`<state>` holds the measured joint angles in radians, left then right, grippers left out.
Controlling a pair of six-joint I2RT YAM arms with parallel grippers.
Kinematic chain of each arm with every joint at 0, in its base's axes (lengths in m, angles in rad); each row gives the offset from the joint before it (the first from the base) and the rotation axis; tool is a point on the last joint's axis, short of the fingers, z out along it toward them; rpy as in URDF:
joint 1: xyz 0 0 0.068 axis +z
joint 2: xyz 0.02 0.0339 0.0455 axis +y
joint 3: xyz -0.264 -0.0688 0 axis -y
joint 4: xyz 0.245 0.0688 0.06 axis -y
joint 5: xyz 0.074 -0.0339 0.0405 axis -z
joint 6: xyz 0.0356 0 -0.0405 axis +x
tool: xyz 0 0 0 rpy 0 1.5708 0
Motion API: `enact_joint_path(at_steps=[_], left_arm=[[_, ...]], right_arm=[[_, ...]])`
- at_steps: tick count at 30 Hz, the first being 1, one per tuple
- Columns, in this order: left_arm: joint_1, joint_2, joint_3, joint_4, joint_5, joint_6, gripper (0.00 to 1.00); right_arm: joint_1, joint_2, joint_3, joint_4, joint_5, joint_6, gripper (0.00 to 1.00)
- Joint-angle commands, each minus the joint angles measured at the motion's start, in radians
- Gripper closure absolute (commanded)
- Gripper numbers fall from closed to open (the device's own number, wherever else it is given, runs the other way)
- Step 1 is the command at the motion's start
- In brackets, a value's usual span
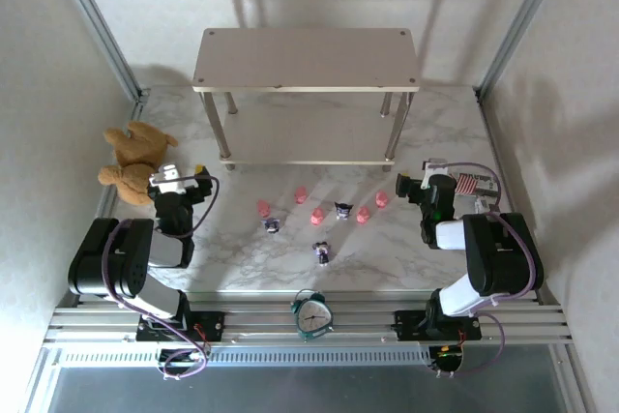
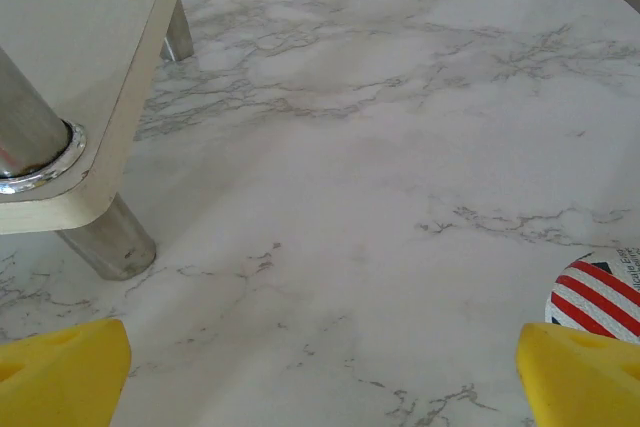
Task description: Place and organize the plastic toys onto the shelf
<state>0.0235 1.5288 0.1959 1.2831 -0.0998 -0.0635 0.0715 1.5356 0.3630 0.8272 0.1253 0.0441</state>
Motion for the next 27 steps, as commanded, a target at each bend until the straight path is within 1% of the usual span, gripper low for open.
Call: enact_joint_path(at_steps=[1, 20, 22, 23, 24, 25, 27], left_arm=[[0.012, 0.013, 0.021, 0.037, 0.014, 0.011, 0.00], [0.012, 0.013, 0.020, 0.035, 0.014, 0.012, 0.00], [0.015, 0.014, 0.024, 0.032, 0.049, 0.021, 0.01], [0.018, 0.013, 0.026, 0.028, 0.058, 0.020, 0.04], [0.024, 0.012, 0.025, 0.028, 0.066, 0.016, 0.09], [0.026, 0.013, 0.026, 0.028, 0.077, 0.016, 0.16], [0.027, -0.024, 0.057, -0.059, 0.079, 0.018, 0.30]], right_arm=[[-0.006, 0.011, 0.022, 0.038, -0.017, -0.012, 0.01], [-0.006, 0.011, 0.025, 0.033, -0.016, -0.012, 0.01], [-0.006, 0.011, 0.025, 0.033, -0.015, -0.012, 0.01], [-0.006, 0.011, 0.024, 0.034, -0.015, -0.011, 0.01], [-0.006, 0.011, 0.026, 0.035, -0.019, -0.011, 0.03], [-0.007, 0.004, 0.043, -0.001, -0.023, -0.013, 0.05], [-0.006, -0.053, 0.110, -0.140, -0.028, -0.017, 0.11]])
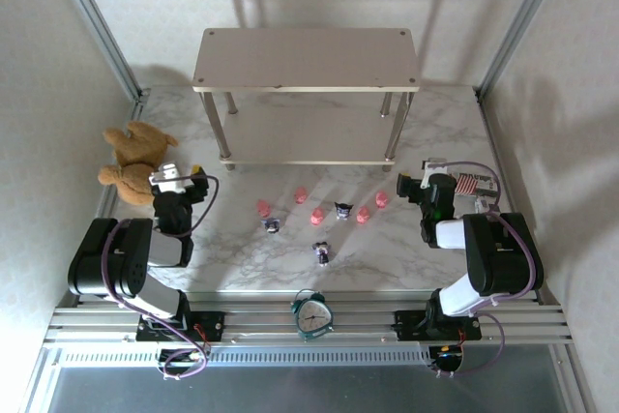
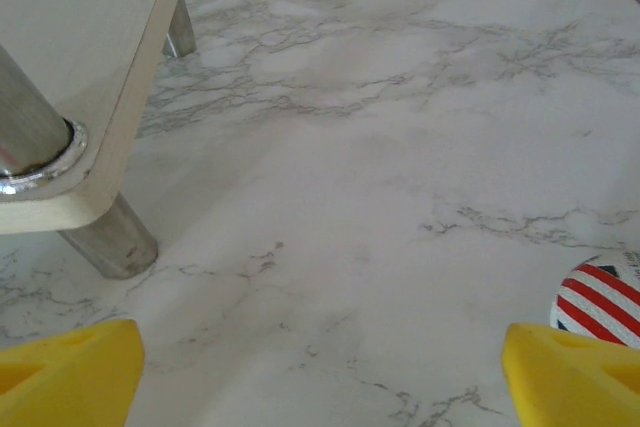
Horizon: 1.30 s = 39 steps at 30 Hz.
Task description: Place and organize the plastic toys onto the shelf
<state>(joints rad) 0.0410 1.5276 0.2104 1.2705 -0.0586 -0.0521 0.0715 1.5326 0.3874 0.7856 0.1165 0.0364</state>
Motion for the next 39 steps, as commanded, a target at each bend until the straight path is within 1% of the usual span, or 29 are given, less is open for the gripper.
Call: enact_joint_path(at_steps=[1, 2, 3, 5, 6, 8, 11, 14, 17, 19, 21, 24, 26, 29, 32, 34, 39], left_arm=[[0.008, -0.055, 0.074, -0.120, 0.034, 0.007, 0.35], [0.007, -0.100, 0.108, -0.214, 0.022, 0.005, 0.41], [-0.001, -0.143, 0.128, -0.275, 0.003, 0.007, 0.43], [-0.023, -0.239, 0.142, -0.343, -0.009, -0.008, 0.43], [-0.040, -0.291, 0.148, -0.380, -0.018, -0.026, 0.43], [-0.088, -0.376, 0.173, -0.476, -0.072, -0.062, 0.43], [-0.196, -0.472, 0.207, -0.631, -0.187, -0.110, 0.43], [-0.301, -0.543, 0.223, -0.767, -0.288, -0.162, 0.44], [-0.400, -0.589, 0.234, -0.885, -0.415, -0.197, 0.44], [-0.437, -0.607, 0.243, -0.950, -0.465, -0.210, 0.43], [-0.450, -0.615, 0.255, -1.006, -0.469, -0.229, 0.41], [-0.454, -0.629, 0.257, -1.036, -0.450, -0.250, 0.41], [-0.453, -0.639, 0.254, -1.039, -0.439, -0.254, 0.40], [-0.454, -0.647, 0.260, -1.060, -0.433, -0.258, 0.40], [-0.454, -0.653, 0.265, -1.084, -0.432, -0.258, 0.39], [-0.454, -0.661, 0.265, -1.097, -0.437, -0.258, 0.39], [-0.454, -0.691, 0.253, -1.112, -0.452, -0.249, 0.38]], right_arm=[[-0.006, -0.088, 0.119, -0.185, -0.016, -0.009, 0.13], [-0.005, -0.136, 0.153, -0.280, -0.019, -0.008, 0.17], [-0.003, -0.186, 0.179, -0.350, -0.014, 0.019, 0.18], [0.008, -0.274, 0.217, -0.449, -0.030, 0.064, 0.21], [0.025, -0.314, 0.247, -0.528, -0.020, 0.083, 0.22], [0.073, -0.369, 0.307, -0.694, 0.011, 0.107, 0.22], [0.175, -0.429, 0.371, -0.904, 0.054, 0.137, 0.20], [0.304, -0.471, 0.416, -1.085, 0.120, 0.211, 0.20], [0.448, -0.479, 0.456, -1.253, 0.201, 0.326, 0.19], [0.526, -0.478, 0.471, -1.346, 0.244, 0.416, 0.17], [0.602, -0.474, 0.465, -1.383, 0.261, 0.497, 0.14], [0.718, -0.452, 0.449, -1.387, 0.291, 0.601, 0.14], [0.763, -0.409, 0.452, -1.392, 0.309, 0.665, 0.13], [0.813, -0.324, 0.476, -1.372, 0.310, 0.712, 0.12], [0.829, -0.229, 0.513, -1.365, 0.315, 0.750, 0.10], [0.829, -0.178, 0.531, -1.357, 0.323, 0.768, 0.06], [0.826, -0.090, 0.571, -1.324, 0.320, 0.775, 0.03]])
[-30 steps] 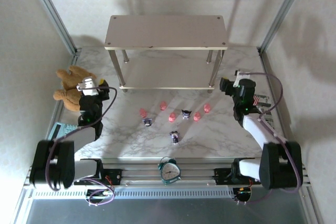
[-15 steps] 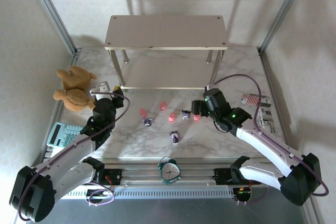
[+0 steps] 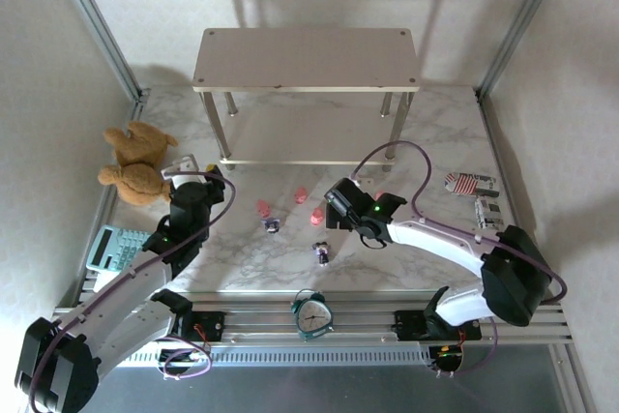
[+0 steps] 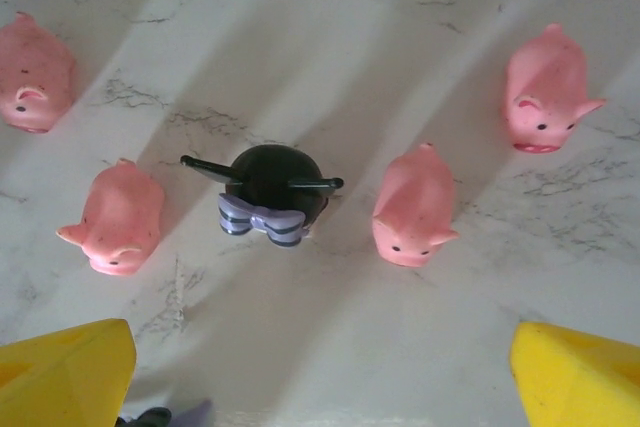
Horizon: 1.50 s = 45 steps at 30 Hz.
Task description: Place and organize the plastic toys onto the shelf
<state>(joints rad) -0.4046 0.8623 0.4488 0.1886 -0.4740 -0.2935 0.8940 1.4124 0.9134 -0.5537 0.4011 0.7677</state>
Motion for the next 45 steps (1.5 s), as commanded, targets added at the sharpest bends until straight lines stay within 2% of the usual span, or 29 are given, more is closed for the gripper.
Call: enact_joint_path(at_steps=[1, 8, 15, 20, 45], left_arm=[[-0.008, -0.030, 0.013, -0.033, -0.039, -0.007, 0.38], [-0.005, -0.037, 0.009, -0.045, -0.048, -0.002, 0.37], [-0.002, -0.037, -0.004, -0.041, -0.052, 0.001, 0.37], [0.005, -0.039, -0.012, -0.035, -0.053, 0.003, 0.37], [0.057, 0.003, -0.030, -0.002, -0.001, 0.007, 0.38]], right_arm=[[0.004, 0.048, 0.056, 0.017, 0.034, 0.041, 0.03], [-0.022, 0.150, 0.101, 0.056, -0.020, 0.035, 0.05], [-0.041, 0.212, 0.135, 0.068, -0.021, 0.029, 0.09], [-0.053, 0.244, 0.150, 0.083, -0.031, 0.026, 0.15], [-0.086, 0.325, 0.168, 0.112, -0.073, 0.017, 0.25]])
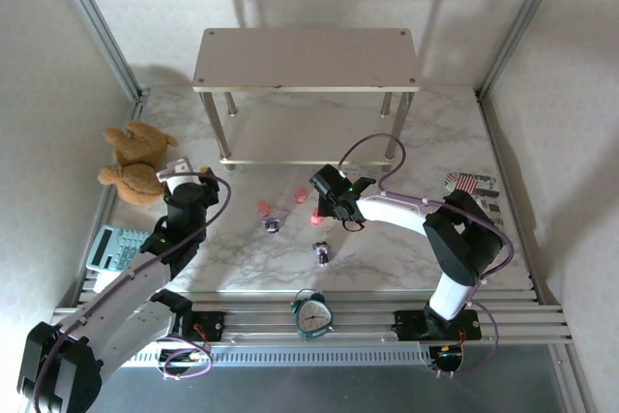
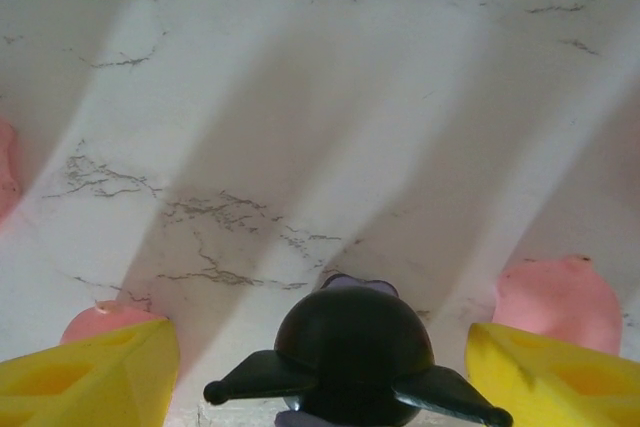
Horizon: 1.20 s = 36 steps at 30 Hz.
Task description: Place and organize the plastic toys onto the shelf
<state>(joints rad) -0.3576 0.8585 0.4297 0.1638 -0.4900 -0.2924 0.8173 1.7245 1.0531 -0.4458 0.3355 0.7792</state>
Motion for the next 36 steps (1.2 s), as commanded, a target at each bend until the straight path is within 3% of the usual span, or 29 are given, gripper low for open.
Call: enact_joint_path(at_steps=[1, 18, 27, 36], left_arm=[[0.011, 0.009, -0.010, 0.025, 0.016, 0.006, 0.38], [0.020, 0.045, -0.018, 0.044, 0.027, 0.003, 0.39], [0.023, 0.051, -0.018, 0.046, 0.033, -0.001, 0.40], [0.025, 0.051, -0.012, 0.040, 0.042, -0.004, 0.41]], right_arm=[[-0.011, 0.014, 0.026, 0.003, -0.005, 0.005, 0.26], [-0.030, 0.026, 0.000, 0.029, -0.001, -0.015, 0.44], [-0.034, 0.011, -0.043, 0.075, -0.008, -0.043, 0.59], [-0.036, -0.096, -0.034, 0.028, 0.052, -0.126, 0.60]])
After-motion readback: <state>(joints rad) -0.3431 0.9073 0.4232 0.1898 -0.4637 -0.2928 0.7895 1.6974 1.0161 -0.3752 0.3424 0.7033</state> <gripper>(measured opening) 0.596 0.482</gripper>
